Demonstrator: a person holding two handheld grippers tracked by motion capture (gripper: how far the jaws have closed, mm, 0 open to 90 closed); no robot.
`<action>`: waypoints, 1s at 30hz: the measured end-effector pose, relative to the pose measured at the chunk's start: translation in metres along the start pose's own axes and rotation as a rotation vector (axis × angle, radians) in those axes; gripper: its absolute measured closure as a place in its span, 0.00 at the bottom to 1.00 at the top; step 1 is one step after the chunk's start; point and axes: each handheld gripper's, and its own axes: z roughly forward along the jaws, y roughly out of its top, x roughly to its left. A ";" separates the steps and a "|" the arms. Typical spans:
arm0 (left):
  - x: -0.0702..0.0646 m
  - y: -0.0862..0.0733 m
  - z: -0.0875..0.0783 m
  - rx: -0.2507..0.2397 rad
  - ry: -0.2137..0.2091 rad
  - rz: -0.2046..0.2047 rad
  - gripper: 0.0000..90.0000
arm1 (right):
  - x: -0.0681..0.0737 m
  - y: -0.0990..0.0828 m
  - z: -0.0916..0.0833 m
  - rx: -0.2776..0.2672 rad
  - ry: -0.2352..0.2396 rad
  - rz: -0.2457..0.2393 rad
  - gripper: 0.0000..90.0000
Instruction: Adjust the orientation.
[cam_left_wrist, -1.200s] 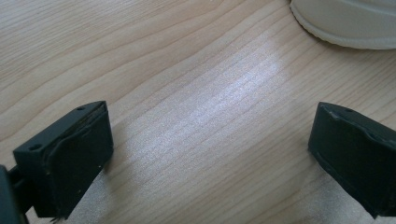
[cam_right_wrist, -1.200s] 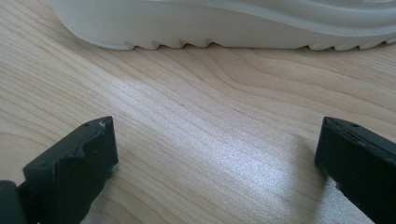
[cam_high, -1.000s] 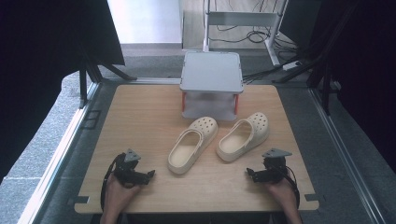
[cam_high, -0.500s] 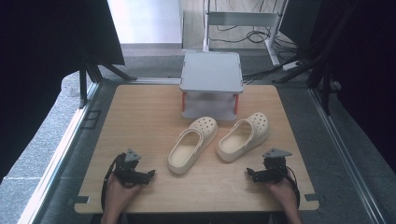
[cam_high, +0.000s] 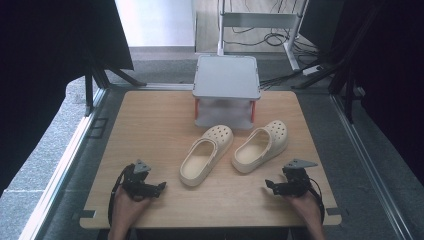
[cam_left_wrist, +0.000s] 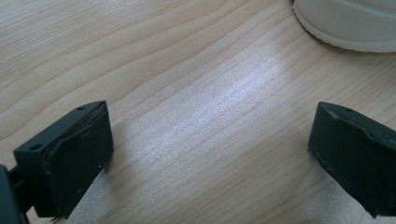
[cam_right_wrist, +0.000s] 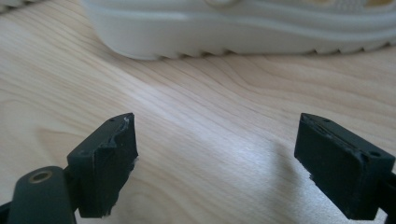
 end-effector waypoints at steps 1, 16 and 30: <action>0.000 0.000 0.000 0.000 0.000 0.000 0.00 | 0.004 0.003 -0.006 -0.014 0.018 -0.005 0.14; 0.000 0.000 0.000 0.000 0.000 0.000 0.00 | 0.042 0.051 -0.033 -0.051 0.150 -0.074 0.17; 0.000 0.000 0.000 -0.001 0.000 0.001 0.00 | 0.074 0.127 0.017 -0.020 0.210 -0.071 0.15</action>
